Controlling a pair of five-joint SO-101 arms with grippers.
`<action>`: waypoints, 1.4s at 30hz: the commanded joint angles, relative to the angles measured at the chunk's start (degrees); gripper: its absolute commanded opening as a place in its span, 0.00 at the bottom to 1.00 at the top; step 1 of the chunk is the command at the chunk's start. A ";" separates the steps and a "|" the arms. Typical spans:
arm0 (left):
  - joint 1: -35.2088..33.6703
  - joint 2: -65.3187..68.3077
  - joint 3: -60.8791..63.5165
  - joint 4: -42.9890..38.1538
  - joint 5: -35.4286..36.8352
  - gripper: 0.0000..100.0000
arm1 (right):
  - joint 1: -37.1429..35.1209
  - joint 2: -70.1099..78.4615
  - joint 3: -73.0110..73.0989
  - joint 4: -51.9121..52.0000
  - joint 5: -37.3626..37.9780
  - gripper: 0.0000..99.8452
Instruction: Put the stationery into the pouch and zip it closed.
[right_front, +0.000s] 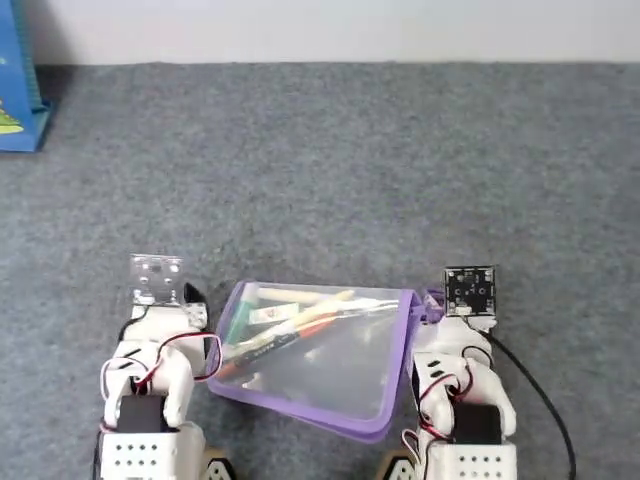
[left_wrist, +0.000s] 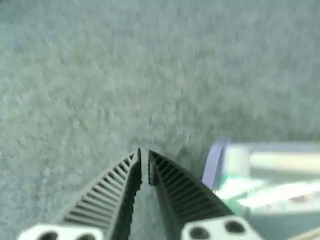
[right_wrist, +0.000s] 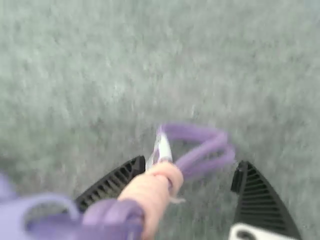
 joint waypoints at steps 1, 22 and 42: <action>0.18 -0.62 -0.22 0.09 -1.32 0.01 | -0.31 -0.48 1.05 0.40 -0.62 0.28; 0.09 -0.53 0.04 3.78 -1.41 0.01 | 13.14 -1.10 1.05 15.25 14.15 0.28; 0.18 -0.62 0.04 6.68 -1.14 0.01 | 7.60 -1.10 1.05 15.69 3.52 0.08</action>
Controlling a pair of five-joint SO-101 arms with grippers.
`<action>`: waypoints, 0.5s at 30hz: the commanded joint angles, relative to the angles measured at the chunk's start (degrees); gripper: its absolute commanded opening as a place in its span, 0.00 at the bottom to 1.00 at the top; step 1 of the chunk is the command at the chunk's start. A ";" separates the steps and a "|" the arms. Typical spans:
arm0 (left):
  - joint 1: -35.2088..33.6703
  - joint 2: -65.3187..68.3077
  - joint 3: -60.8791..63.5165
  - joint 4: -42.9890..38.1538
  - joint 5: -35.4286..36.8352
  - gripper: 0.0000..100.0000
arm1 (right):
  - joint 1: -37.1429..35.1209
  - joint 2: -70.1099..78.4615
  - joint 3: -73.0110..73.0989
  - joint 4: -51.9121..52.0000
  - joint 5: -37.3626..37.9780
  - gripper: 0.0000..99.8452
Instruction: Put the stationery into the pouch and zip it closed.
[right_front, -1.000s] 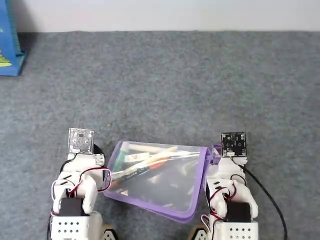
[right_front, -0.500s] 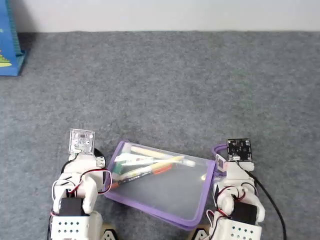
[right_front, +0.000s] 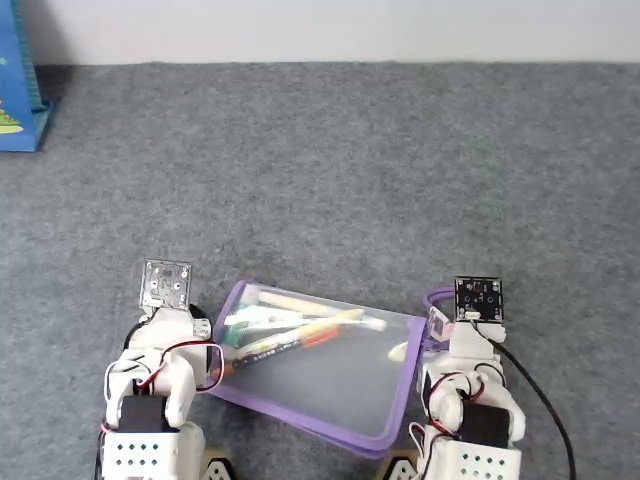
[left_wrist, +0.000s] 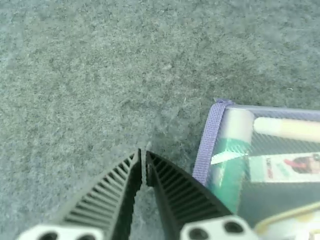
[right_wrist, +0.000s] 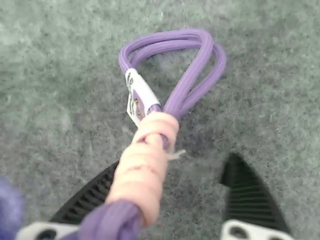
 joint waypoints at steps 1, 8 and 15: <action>0.09 -0.62 -0.31 0.18 -0.26 0.01 | -0.75 -1.01 1.05 0.57 -0.53 0.02; 0.09 -0.62 -0.31 0.18 -0.26 0.01 | -0.66 -1.01 1.05 0.57 -0.70 0.09; 0.09 -0.62 -0.31 0.09 -0.26 0.01 | -0.66 -1.01 1.05 0.57 -0.88 0.09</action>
